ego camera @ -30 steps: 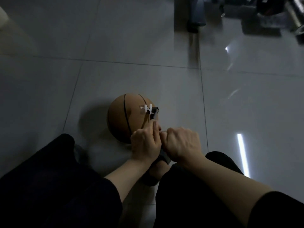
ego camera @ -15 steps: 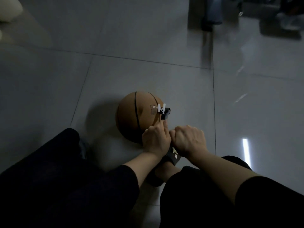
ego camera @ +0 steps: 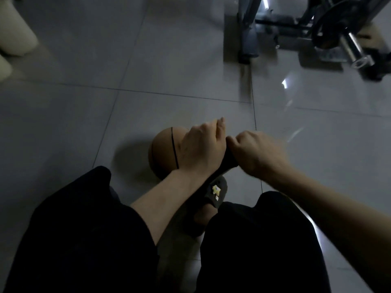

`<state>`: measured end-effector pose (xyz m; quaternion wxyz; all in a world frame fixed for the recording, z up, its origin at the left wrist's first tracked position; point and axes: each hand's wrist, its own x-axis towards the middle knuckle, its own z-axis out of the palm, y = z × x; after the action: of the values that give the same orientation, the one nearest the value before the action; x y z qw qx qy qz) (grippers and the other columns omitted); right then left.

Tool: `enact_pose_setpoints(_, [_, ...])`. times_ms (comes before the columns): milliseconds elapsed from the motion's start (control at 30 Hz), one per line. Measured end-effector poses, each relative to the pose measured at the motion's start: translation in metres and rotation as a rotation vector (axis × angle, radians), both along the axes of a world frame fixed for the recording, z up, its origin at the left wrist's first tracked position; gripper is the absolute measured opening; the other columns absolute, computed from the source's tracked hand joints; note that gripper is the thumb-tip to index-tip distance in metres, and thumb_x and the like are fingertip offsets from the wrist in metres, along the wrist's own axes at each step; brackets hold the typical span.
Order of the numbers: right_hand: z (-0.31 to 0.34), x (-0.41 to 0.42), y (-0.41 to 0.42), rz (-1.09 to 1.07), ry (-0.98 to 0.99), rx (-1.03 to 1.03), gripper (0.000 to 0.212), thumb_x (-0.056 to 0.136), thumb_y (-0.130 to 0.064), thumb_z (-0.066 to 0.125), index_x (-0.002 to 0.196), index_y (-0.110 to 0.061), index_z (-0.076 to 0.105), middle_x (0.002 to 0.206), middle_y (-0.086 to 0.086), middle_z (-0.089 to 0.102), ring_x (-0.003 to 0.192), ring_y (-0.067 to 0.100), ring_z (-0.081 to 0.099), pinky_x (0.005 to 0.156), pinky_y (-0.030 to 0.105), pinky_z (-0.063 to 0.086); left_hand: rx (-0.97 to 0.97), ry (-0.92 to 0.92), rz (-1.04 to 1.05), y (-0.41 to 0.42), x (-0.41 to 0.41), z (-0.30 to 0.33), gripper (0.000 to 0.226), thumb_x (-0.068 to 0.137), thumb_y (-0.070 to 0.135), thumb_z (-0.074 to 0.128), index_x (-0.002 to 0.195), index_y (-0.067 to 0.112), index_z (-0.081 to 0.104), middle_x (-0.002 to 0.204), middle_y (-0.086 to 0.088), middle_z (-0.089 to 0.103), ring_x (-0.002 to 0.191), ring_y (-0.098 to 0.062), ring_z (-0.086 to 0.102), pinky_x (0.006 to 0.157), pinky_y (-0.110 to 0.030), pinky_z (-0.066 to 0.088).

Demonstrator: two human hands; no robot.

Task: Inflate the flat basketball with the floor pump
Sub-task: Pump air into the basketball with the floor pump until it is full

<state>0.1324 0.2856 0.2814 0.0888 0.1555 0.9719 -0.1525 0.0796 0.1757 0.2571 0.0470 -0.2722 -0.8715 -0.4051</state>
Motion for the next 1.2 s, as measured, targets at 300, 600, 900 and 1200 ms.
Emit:
enact_pose_setpoints(300, [-0.103,-0.005,-0.017,-0.042,-0.145,-0.007,0.055,0.096,-0.046,0.021,0.058,-0.016,0.049,0.059,0.001,0.047,0.055,0.020,0.048,0.052,0.030,0.033,-0.068,-0.173,0.036,-0.008,0.001,-0.111,0.036,0.096,0.024,0.029,0.066,0.016,0.046,0.054,-0.007,0.055,0.050,-0.028,0.056,0.050,-0.027,0.031])
enact_pose_setpoints(600, [-0.156,-0.029,-0.014,0.046,-0.231,0.040,0.054,0.098,-0.042,0.023,0.077,-0.019,0.067,0.058,-0.001,0.043,0.048,0.014,0.038,0.046,0.027,0.021,-0.034,-0.225,0.048,-0.011,-0.013,-0.166,0.036,0.096,0.032,0.024,0.068,0.020,0.042,0.052,-0.004,0.050,0.046,-0.026,0.054,0.043,-0.030,0.037])
enact_pose_setpoints(900, [-0.130,-0.026,-0.044,0.012,-0.227,-0.020,0.053,0.099,-0.042,0.022,0.058,-0.017,0.044,0.060,0.001,0.046,0.052,0.016,0.042,0.048,0.028,0.023,-0.210,-0.346,0.064,-0.034,-0.014,-0.141,0.040,0.099,0.031,0.026,0.069,0.015,0.047,0.067,-0.014,0.061,0.063,-0.032,0.059,0.052,-0.032,0.038])
enact_pose_setpoints(1200, [-0.024,0.001,0.004,-0.078,-0.094,-0.105,0.051,0.098,-0.048,0.025,0.067,-0.014,0.048,0.072,0.009,0.053,0.065,0.028,0.050,0.061,0.035,0.042,-0.052,-0.085,-0.083,0.003,-0.004,-0.016,0.040,0.100,0.023,0.035,0.066,0.010,0.051,0.058,-0.005,0.050,0.061,-0.030,0.055,0.055,-0.031,0.028])
